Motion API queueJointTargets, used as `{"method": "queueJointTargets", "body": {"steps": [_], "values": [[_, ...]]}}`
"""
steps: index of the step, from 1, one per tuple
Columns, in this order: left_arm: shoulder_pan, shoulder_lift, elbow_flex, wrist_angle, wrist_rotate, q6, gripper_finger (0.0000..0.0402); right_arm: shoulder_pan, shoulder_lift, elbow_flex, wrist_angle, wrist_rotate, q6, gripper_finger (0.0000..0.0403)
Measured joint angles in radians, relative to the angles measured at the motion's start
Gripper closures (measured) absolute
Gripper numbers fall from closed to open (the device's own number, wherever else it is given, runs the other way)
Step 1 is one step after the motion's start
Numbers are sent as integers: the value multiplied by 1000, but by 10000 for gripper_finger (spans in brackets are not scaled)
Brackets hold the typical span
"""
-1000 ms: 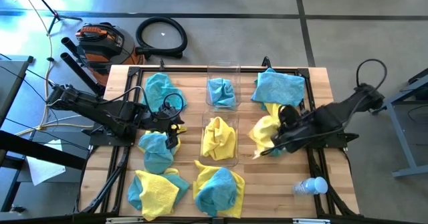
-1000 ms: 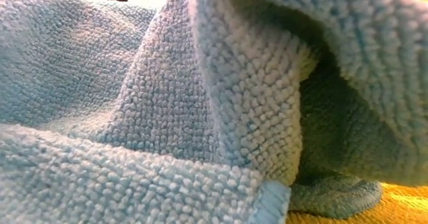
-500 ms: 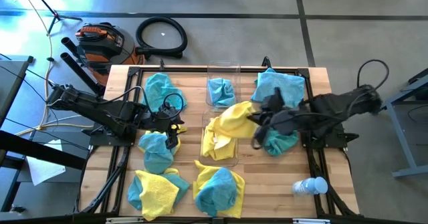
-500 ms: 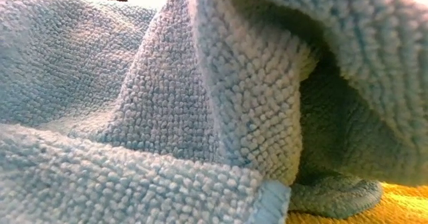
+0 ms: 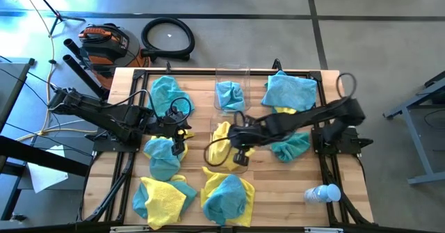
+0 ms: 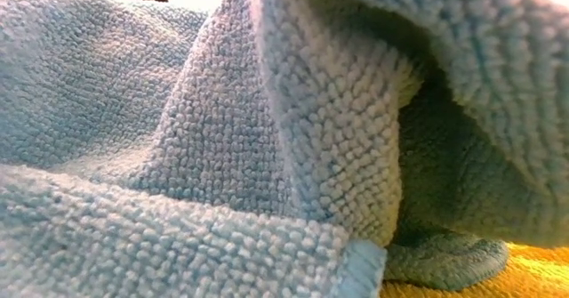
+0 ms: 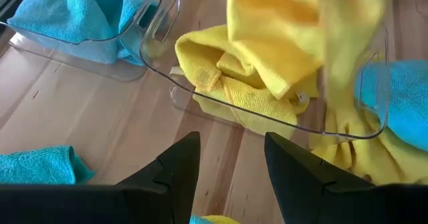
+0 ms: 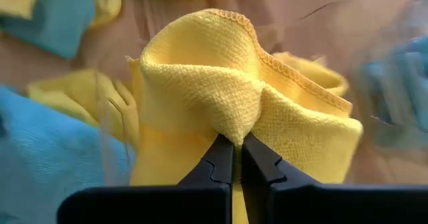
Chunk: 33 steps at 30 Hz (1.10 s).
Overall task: Sort microfiber towel by color & place in baskets
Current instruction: Put the yellow towel into the bottom transparent bin
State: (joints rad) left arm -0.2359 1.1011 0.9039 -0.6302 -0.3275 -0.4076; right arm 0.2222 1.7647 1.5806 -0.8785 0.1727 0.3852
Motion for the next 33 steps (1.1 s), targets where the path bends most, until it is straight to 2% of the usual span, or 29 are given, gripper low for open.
{"method": "queueJointTargets", "body": {"steps": [9, 16, 24, 28, 33], "values": [[0, 0, 0, -4, 2, 11, 243, -26, 168, 0, 106, -102, -54, 403], [0, -38, 0, -37, 3, 67, 243, -27, 273, -1, 205, -127, -46, 403], [0, -129, 0, -65, 3, 82, 243, -28, 339, 0, 214, -141, 64, 400], [0, -158, 0, -65, 3, 82, 243, -33, 339, 1, 211, -154, 103, 369], [0, -164, 0, -65, 3, 94, 243, -33, 339, 42, 163, -174, 151, 303]]}}
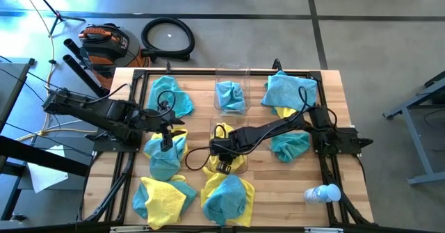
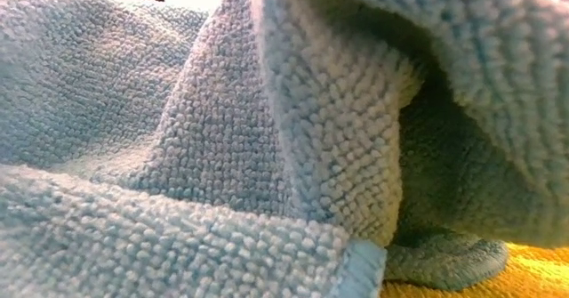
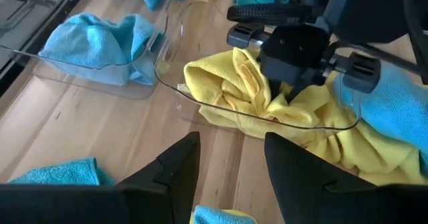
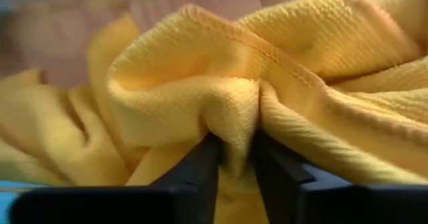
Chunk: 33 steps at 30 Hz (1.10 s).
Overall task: Sort microfiber towel by color & place in baskets
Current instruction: Put the yellow towel into the bottom transparent bin
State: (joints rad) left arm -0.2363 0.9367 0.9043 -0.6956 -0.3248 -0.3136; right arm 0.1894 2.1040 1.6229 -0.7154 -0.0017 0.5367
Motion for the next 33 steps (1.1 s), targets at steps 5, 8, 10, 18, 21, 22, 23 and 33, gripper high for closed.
{"method": "queueJointTargets", "body": {"steps": [5, 8, 10, 18, 21, 22, 23, 33], "values": [[0, 0, 0, 0, 0, 22, 243, 0, 0, 109, -133, 4, -8, 254], [0, 0, 0, 0, 0, 20, 243, 0, 0, 183, -217, 48, -25, 238], [0, 0, 0, 1, 0, 20, 243, 3, 0, 225, -262, 87, -39, 235], [0, 6, 0, 2, 0, 20, 243, 27, -8, 206, -283, 184, -109, 259], [0, 6, 0, 5, 0, 19, 243, 14, -8, 140, -234, 143, -105, 271], [0, 6, 0, 4, 0, 19, 243, 8, -8, 116, -194, 119, -96, 274], [0, 6, 0, 4, 0, 19, 243, 2, -8, 94, -157, 90, -89, 275], [0, 5, 0, 6, 0, 19, 243, -20, -40, 179, -287, -27, -63, 276]]}}
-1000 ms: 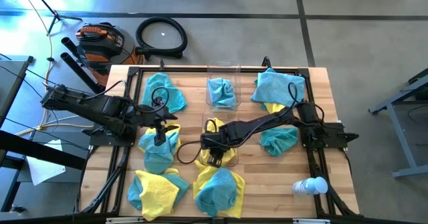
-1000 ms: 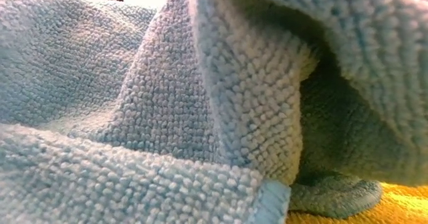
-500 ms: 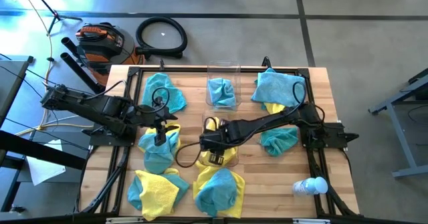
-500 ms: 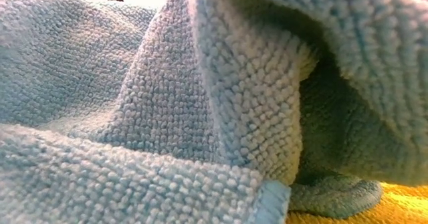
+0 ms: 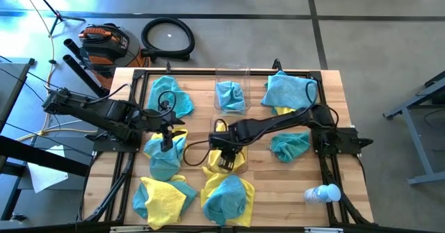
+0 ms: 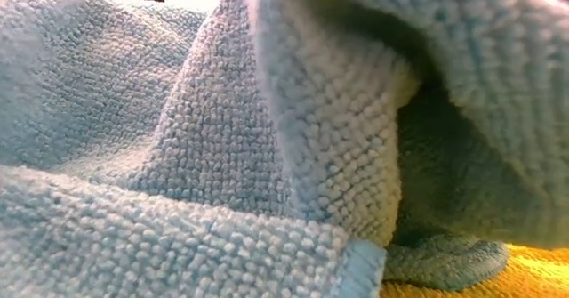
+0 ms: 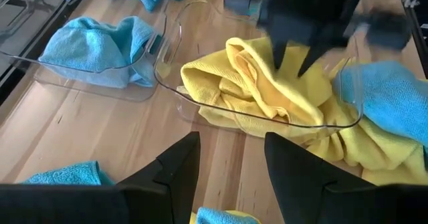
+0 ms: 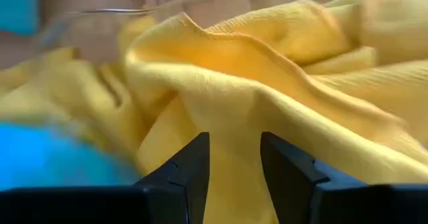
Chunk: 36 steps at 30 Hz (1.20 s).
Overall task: Sort microfiber towel by color & place in baskets
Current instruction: Put the yellow towel into the bottom transparent bin
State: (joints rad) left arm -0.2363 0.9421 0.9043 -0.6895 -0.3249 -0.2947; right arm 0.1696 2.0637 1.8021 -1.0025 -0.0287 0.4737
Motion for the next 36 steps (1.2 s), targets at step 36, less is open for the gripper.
{"method": "queueJointTargets", "body": {"steps": [36], "values": [[0, 0, 0, 6, 0, 0, 243, -31, -10, -33, 23, 109, 42, 397]]}}
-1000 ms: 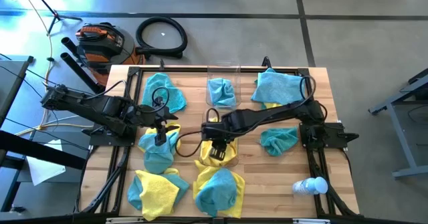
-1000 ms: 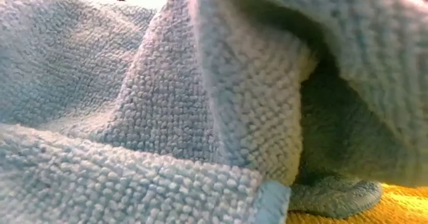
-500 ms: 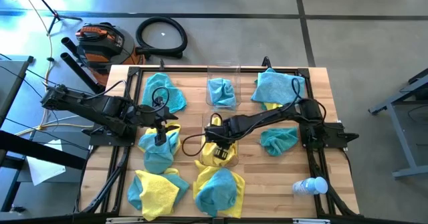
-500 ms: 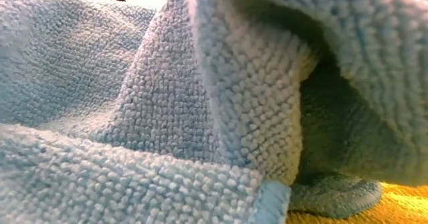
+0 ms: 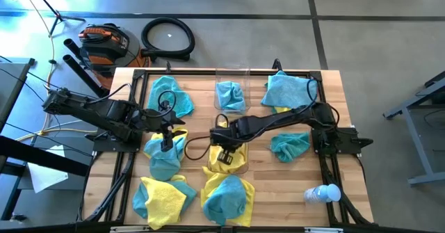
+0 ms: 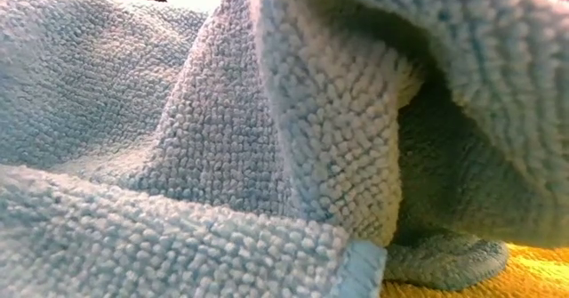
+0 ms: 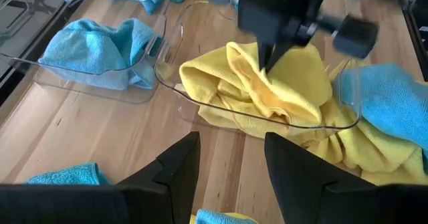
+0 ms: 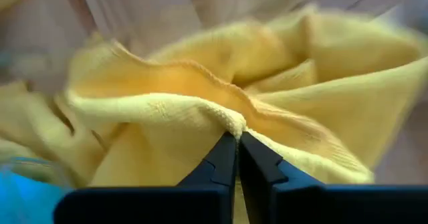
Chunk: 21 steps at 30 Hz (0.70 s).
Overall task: Sort microfiber towel by color & place in baskets
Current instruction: Put the yellow towel into the bottom transparent bin
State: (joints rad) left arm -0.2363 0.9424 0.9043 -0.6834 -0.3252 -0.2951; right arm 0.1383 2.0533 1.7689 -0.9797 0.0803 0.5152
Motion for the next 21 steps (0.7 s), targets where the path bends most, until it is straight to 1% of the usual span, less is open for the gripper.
{"method": "queueJointTargets", "body": {"steps": [2, 6, 8, 10, 13, 18, 21], "values": [[0, 0, 0, 0, 0, 0, 243, 2, 0, 73, -73, 40, -8, 400], [0, 0, 0, 0, 0, 0, 243, 13, -2, 196, -182, 82, -44, 401], [0, 0, 0, 0, 0, 0, 243, 19, -6, 219, -204, 82, -61, 402], [0, 0, 0, 1, 0, 0, 243, 21, -13, 212, -201, 81, -67, 402], [0, 0, 0, 1, 0, 0, 243, 19, -17, 140, -166, 82, -47, 402], [0, 0, 0, 0, 0, 0, 243, 11, -13, -65, 134, 81, -53, 402], [0, 0, 0, 0, 0, 0, 243, -6, -13, -174, 260, 19, -26, 402]]}}
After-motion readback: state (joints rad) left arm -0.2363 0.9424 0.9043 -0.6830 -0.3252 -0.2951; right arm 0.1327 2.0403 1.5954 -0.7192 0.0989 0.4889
